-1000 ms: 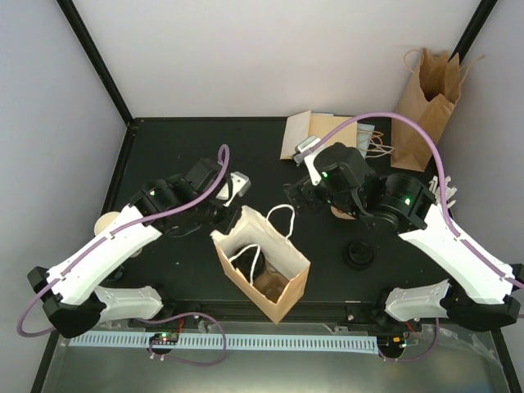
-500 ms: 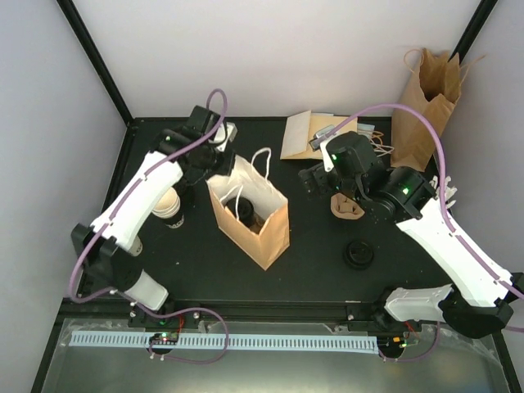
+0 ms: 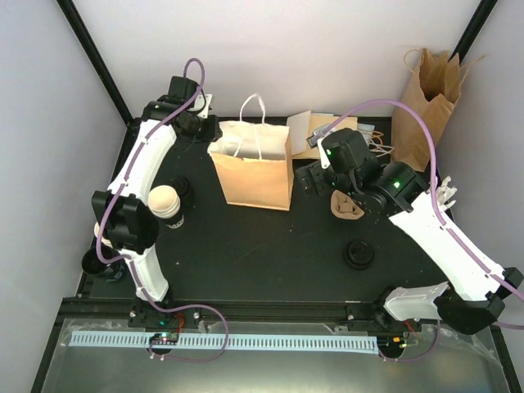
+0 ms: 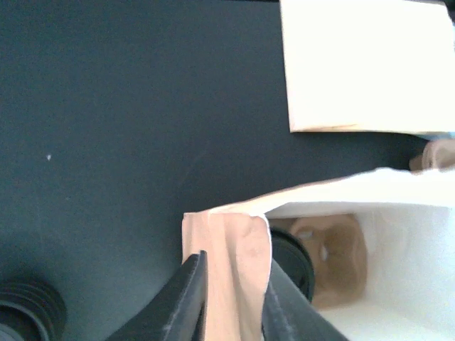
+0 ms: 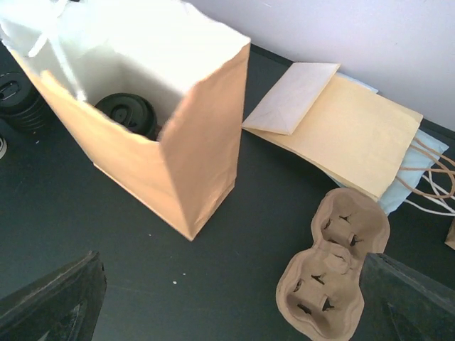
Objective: Pack the takeout coffee
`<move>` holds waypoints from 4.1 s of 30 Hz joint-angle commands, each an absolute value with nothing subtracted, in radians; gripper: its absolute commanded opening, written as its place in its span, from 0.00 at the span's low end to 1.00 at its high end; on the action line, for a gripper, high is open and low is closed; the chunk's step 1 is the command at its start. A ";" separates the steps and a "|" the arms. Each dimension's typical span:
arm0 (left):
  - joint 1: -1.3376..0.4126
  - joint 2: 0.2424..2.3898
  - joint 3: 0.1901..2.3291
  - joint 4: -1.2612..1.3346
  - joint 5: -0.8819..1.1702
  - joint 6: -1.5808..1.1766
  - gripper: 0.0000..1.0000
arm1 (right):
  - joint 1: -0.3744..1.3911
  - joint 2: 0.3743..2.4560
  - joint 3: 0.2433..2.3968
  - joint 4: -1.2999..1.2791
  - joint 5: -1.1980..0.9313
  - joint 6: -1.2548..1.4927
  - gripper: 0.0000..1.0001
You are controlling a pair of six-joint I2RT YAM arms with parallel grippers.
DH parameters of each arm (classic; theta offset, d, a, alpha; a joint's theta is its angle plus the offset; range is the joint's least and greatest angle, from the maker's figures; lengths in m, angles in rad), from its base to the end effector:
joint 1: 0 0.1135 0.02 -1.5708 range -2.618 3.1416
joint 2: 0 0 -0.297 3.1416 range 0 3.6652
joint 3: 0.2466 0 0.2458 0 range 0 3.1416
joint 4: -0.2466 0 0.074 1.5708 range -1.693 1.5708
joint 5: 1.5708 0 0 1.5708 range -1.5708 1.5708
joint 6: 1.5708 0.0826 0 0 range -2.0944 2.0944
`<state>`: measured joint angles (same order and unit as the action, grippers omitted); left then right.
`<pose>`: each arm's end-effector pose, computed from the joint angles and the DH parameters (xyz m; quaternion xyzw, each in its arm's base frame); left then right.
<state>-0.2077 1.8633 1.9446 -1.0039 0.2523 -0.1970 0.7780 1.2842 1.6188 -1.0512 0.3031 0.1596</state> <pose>0.4178 -0.1091 0.3543 0.0451 0.9402 -0.1803 0.2855 0.2002 0.1626 0.4330 -0.2142 0.8761 0.0624 0.4274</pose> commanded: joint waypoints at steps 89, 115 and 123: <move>-0.149 1.287 1.237 -1.063 -0.037 -0.183 0.02 | 1.047 1.226 1.429 -0.710 -0.015 0.103 1.00; -0.318 1.208 1.302 -1.244 0.050 -0.203 0.02 | 1.118 1.675 1.014 0.509 -0.122 0.045 1.00; -0.347 1.194 1.298 -1.261 0.098 -0.202 0.02 | 1.118 1.834 1.047 0.723 -0.101 0.005 1.00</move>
<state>-0.3344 1.2194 1.2789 -1.2312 0.0536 -0.1932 1.1168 1.7935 1.0046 0.5339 -0.1360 0.0391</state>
